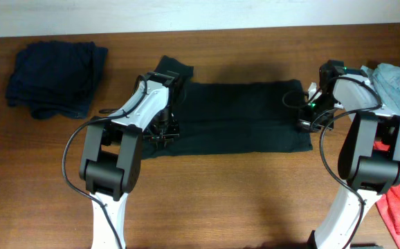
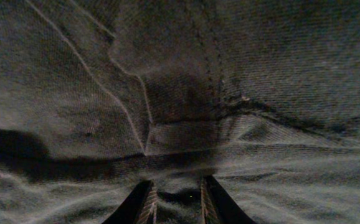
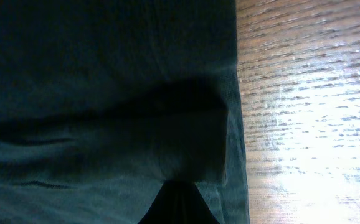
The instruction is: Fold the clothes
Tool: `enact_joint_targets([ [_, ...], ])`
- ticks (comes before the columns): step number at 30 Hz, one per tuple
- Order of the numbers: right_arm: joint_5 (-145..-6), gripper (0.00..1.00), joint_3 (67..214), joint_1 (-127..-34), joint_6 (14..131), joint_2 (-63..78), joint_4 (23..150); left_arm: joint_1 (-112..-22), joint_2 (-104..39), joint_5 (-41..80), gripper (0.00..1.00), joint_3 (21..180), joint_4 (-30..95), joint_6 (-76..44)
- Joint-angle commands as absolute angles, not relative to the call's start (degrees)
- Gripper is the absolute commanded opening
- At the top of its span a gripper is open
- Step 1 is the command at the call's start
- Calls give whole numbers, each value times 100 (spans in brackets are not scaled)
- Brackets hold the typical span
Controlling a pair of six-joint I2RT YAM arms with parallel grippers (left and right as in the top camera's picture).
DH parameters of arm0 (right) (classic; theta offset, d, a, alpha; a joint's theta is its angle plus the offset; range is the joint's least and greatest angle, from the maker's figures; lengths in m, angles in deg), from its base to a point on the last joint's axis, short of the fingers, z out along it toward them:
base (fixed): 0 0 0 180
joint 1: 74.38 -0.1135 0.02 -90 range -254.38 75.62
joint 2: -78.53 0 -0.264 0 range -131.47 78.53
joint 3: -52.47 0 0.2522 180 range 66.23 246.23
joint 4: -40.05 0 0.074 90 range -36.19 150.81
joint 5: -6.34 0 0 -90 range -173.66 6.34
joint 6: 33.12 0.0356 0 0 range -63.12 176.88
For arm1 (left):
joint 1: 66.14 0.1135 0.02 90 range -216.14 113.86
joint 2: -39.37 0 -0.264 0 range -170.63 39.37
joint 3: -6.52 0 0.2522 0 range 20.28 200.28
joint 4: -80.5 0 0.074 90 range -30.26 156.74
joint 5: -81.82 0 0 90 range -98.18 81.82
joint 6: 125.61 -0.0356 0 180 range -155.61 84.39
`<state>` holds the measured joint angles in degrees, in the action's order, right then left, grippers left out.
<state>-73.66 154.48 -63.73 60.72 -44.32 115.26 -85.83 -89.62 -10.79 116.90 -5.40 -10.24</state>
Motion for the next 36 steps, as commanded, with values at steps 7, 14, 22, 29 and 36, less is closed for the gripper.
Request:
enact_joint_targets([
  [7, -7313, 4, 15315, -6473, 6032, -4364, 11177, -8548, -9025, -1145, 26, 11594, -446, -993],
  [14, -7267, 4, 15433, -6473, 6032, -4364, 11094, -8548, -9025, -1145, 25, 11594, -443, -993],
  [22, -6861, 4, 15450, -6469, 6039, -4364, 11140, -8548, -9025, -1145, 25, 11594, -448, -993],
  [29, -7543, 4, 15452, -6469, 6034, -4366, 11627, -8548, -9025, -1147, 25, 11594, -463, -993],
  [36, -7986, 4, 15389, -6463, 6034, -4366, 11697, -8548, -9025, -1142, 1, 11596, -470, -996],
])
